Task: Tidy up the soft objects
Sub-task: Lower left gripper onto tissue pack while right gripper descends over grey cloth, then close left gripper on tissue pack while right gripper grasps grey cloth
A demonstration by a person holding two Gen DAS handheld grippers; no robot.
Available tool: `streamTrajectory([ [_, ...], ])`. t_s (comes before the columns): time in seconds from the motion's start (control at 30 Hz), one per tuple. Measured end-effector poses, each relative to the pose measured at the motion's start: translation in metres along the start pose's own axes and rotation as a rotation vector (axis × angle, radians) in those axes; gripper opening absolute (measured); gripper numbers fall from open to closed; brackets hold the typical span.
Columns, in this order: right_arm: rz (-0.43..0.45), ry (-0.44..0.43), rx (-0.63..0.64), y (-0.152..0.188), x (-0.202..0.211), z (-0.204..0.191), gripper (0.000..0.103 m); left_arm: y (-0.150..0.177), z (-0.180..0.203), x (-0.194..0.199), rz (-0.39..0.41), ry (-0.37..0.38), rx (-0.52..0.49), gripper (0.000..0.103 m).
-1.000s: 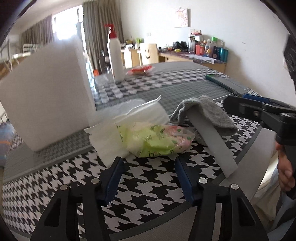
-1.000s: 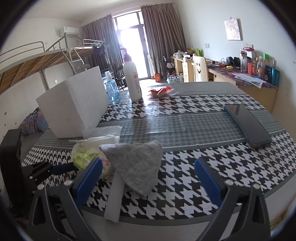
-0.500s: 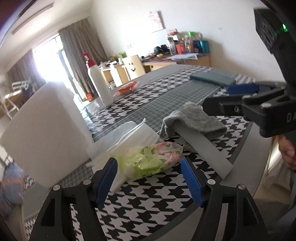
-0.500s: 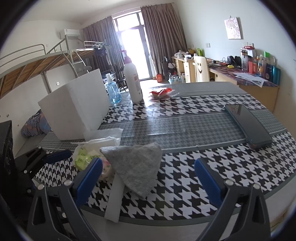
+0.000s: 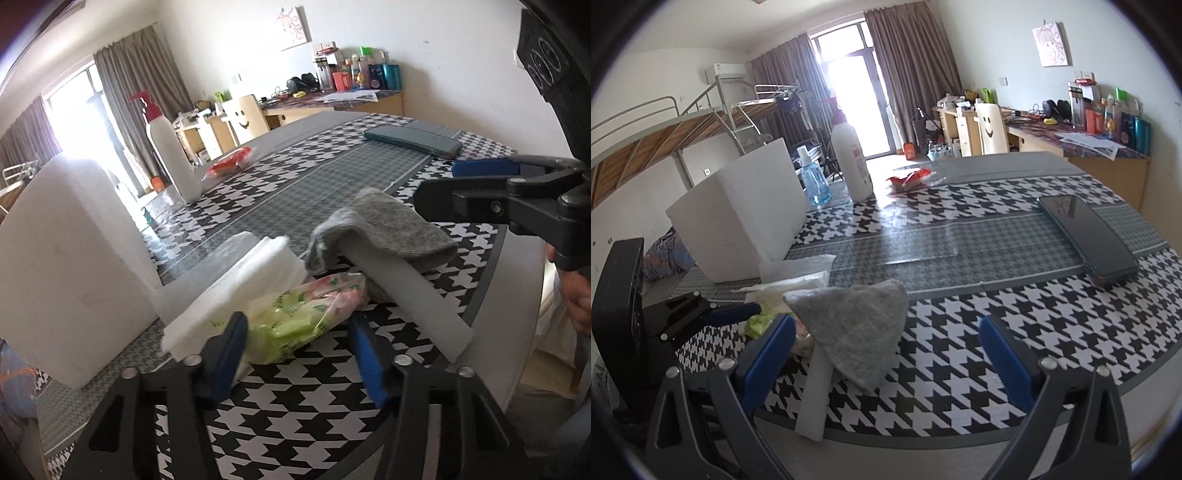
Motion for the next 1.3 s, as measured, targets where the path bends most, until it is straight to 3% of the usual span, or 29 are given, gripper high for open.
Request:
streamTrajectory([
  [0.03,-0.001,0.0,-0.003,0.0,0.0,0.0,0.101,0.0,-0.002,-0.001,-0.002,-0.003,0.005,0.042],
  [0.07,-0.002,-0.001,-0.005,0.0,0.0,0.0,0.101,0.001,-0.002,-0.002,-0.005,-0.009,0.008,0.037],
  [0.27,-0.006,0.003,-0.012,0.0,0.0,-0.001,0.101,0.002,-0.005,0.004,0.013,0.011,0.046,0.024],
  [0.83,-0.019,0.019,-0.028,-0.002,0.0,-0.001,0.097,-0.013,-0.013,0.051,0.132,0.139,0.246,0.023],
  [1.03,-0.044,0.034,-0.042,0.001,-0.005,0.002,0.082,-0.019,-0.024,0.07,0.184,0.12,0.262,0.022],
  [1.3,-0.087,0.028,-0.063,0.005,-0.015,0.002,0.064,-0.012,-0.035,0.077,0.19,0.079,0.283,0.022],
])
Point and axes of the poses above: each gripper's, at about its wrist camera, not at the fingertips, and x roughly against the way its jaws point, z to its right, y to its underside, the point moved 5 cm from there along -x, roughly the way its jaws point, and after that the axes turned 13 degrees about z, right-handed, at the moved point
